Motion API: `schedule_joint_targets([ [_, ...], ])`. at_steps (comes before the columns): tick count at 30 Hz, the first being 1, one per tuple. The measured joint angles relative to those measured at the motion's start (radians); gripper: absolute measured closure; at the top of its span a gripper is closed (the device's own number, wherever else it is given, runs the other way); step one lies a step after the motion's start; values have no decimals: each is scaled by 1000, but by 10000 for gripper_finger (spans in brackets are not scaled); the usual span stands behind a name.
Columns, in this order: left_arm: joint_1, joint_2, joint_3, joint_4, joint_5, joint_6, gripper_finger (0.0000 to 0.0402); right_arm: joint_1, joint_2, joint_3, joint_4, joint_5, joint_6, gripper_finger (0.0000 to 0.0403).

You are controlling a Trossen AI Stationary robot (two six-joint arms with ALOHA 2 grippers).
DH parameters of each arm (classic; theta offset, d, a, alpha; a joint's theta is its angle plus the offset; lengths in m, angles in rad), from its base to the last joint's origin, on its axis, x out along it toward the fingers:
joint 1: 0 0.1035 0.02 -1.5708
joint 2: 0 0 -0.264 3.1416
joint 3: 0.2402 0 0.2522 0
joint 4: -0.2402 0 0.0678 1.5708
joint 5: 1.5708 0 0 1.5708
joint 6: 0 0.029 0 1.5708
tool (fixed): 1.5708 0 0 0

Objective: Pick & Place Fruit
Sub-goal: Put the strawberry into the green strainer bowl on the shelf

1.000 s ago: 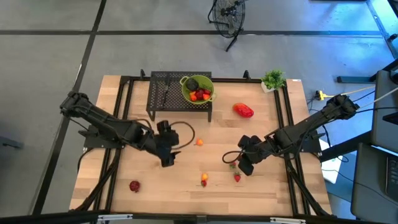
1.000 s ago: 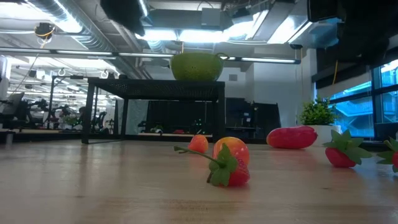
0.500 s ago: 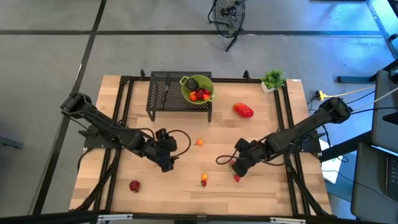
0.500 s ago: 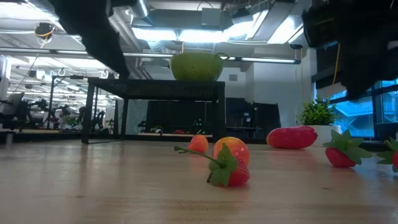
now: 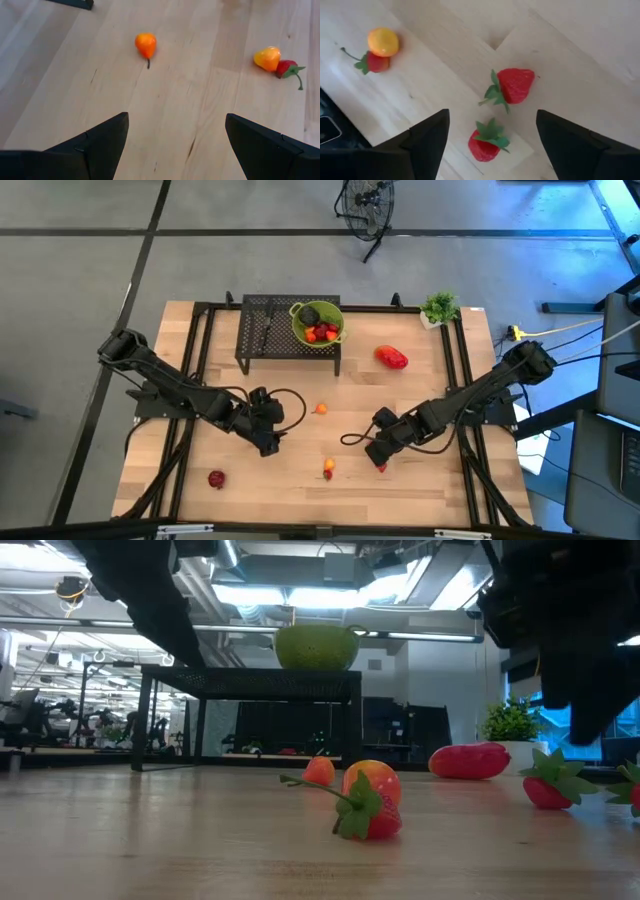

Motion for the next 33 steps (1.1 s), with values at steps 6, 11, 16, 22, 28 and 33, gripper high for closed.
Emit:
schedule_joint_targets([
  [6,0,0,0,0,0,15,73,-18,38,0,2,-1,39,101],
  [11,0,0,0,0,0,17,73,-29,79,0,-1,-1,52,115],
  [16,0,0,0,0,0,29,73,-31,128,0,3,0,51,134],
  [22,0,0,0,0,1,29,73,-31,156,0,47,0,50,152],
  [28,0,0,0,0,2,29,73,-33,156,0,40,57,51,169],
  [33,0,0,0,0,2,34,73,-31,156,0,39,83,51,185],
])
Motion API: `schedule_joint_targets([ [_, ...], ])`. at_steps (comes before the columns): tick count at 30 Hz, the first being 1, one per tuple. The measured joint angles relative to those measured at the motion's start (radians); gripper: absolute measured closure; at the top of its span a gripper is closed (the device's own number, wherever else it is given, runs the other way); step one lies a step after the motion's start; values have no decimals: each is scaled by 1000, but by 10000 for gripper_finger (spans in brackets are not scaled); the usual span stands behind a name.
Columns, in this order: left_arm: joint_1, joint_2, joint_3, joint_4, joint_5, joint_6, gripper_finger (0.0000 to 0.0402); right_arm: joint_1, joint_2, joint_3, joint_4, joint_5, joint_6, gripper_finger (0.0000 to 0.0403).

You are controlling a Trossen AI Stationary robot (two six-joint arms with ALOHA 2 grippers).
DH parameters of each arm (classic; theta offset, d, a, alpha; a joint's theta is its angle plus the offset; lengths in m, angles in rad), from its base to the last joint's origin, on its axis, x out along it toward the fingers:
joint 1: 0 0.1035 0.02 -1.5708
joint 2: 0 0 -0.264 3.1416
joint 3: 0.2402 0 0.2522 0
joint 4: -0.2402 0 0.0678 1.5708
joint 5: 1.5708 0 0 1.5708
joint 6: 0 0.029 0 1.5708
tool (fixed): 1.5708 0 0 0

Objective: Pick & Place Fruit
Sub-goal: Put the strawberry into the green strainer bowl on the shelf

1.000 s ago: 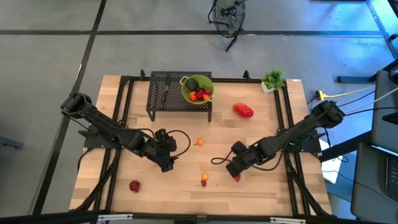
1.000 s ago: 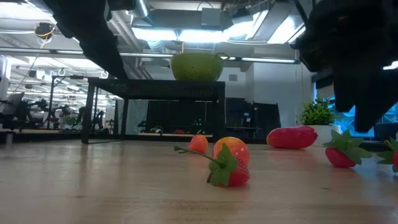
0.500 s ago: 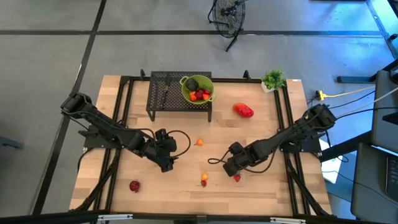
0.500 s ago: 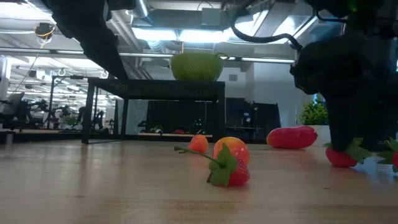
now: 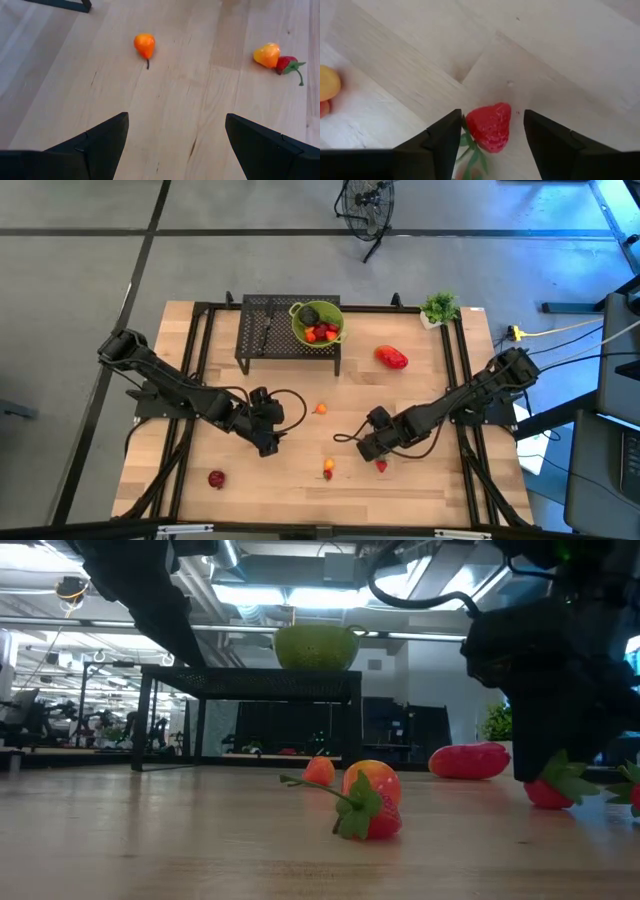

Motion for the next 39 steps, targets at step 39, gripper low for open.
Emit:
schedule_joint_targets([
  [39,1,0,0,0,0,0,73,-5,29,2,-6,-123,-118,201],
])
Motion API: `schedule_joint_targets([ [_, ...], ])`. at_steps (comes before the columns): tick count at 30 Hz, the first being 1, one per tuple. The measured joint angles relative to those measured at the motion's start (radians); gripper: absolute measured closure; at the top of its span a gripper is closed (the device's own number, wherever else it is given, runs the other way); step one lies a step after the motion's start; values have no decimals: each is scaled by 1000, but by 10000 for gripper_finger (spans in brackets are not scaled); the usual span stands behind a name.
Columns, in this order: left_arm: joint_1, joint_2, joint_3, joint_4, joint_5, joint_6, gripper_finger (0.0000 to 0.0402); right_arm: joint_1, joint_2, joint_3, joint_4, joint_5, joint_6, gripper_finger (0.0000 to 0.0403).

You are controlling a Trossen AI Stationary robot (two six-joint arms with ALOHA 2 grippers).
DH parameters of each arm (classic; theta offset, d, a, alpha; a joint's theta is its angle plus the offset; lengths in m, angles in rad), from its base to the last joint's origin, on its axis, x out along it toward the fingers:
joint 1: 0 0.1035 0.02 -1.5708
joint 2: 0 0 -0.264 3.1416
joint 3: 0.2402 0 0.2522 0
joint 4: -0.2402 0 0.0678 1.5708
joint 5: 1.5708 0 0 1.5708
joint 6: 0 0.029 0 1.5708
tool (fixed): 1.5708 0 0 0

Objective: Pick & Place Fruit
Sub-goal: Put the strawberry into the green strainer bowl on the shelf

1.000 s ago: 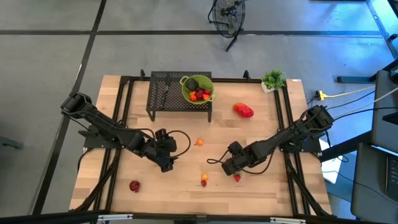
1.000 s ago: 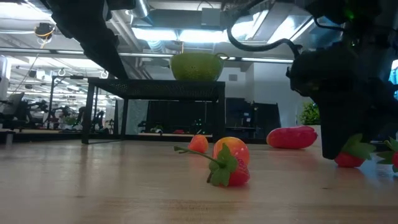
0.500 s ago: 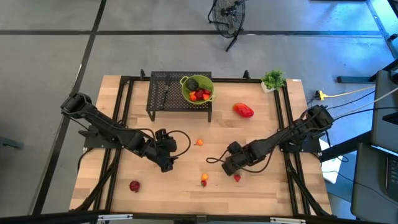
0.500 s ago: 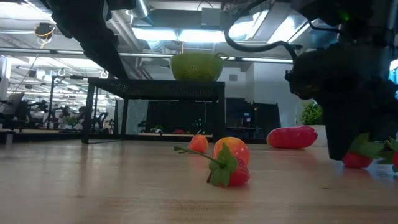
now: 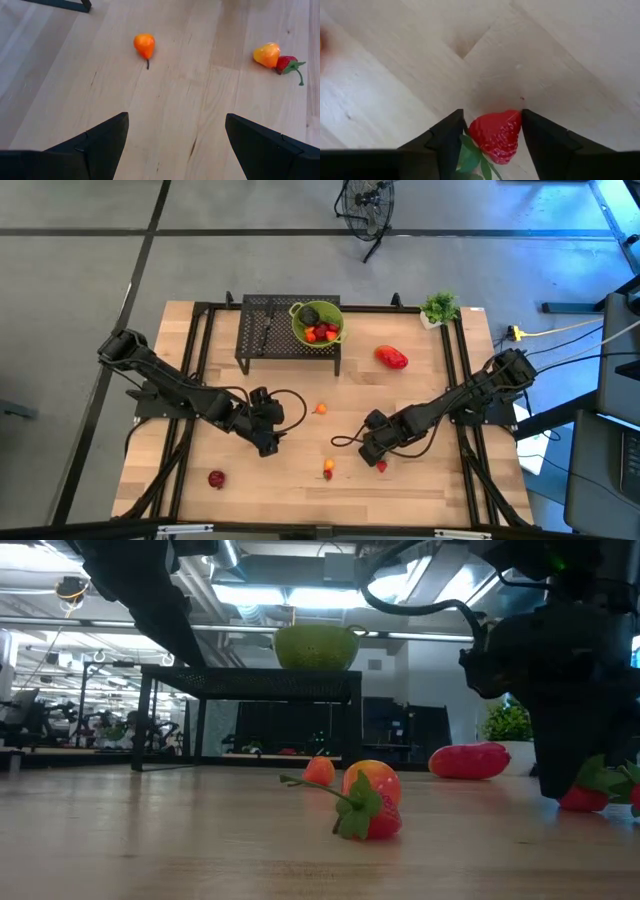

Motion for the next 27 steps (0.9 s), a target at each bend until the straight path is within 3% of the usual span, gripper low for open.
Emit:
schedule_joint_targets([
  [9,1,0,0,0,0,-9,73,-14,-3,0,3,-65,-171,131],
  [14,0,0,0,0,-5,-18,73,-13,-3,0,-1,-47,-253,116],
  [20,3,0,0,0,-7,-19,73,-11,-3,-1,-15,-23,-309,128],
  [27,21,0,0,0,-6,-18,73,-11,-3,-2,-31,3,-327,178],
])
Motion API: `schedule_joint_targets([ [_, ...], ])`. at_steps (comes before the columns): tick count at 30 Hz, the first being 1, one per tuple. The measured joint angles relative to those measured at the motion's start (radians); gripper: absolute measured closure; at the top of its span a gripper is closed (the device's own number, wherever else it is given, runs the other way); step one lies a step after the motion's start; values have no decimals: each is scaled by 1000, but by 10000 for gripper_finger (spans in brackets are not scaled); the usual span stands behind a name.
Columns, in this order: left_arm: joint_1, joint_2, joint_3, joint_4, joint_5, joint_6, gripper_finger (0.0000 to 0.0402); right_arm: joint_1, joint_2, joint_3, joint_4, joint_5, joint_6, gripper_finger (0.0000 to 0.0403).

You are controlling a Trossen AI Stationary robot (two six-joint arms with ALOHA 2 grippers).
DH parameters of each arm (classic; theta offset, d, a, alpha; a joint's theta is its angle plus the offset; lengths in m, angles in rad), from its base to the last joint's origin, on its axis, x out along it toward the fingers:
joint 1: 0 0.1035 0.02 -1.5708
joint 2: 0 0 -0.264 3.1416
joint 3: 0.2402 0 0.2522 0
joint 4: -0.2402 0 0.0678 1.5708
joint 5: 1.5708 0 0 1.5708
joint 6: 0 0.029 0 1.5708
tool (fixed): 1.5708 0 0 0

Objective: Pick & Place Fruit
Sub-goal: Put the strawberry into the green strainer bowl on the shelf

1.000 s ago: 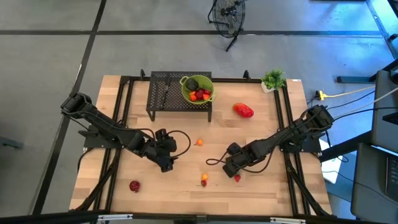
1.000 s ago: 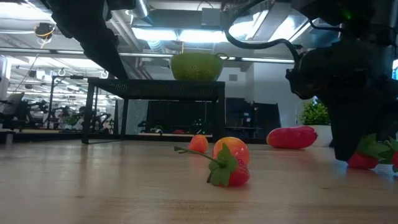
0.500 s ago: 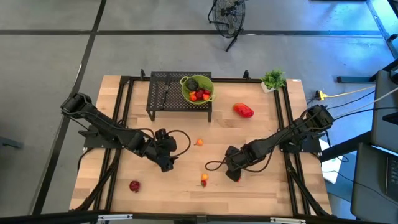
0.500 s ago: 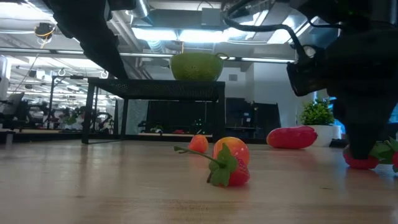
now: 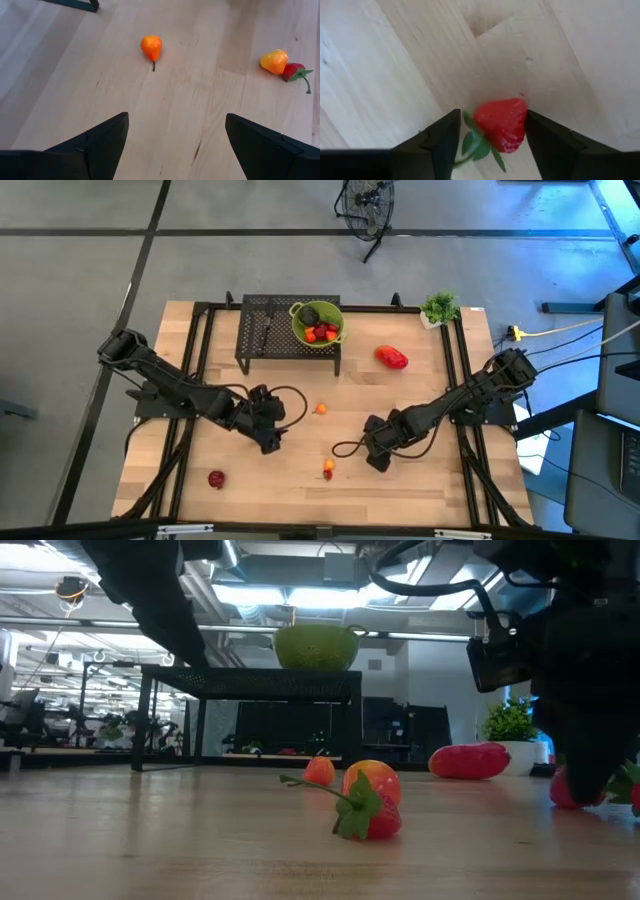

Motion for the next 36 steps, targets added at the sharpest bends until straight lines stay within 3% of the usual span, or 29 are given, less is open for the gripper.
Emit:
schedule_joint_targets([
  [11,2,0,0,0,3,0,73,-2,0,-1,-7,2,3,259],
  [20,2,0,0,0,3,1,73,-2,0,-1,-7,-9,38,239],
  [28,2,0,0,0,8,1,73,-3,0,0,-9,-30,26,270],
  [36,2,0,0,0,9,1,73,-3,0,1,-8,-39,26,246],
])
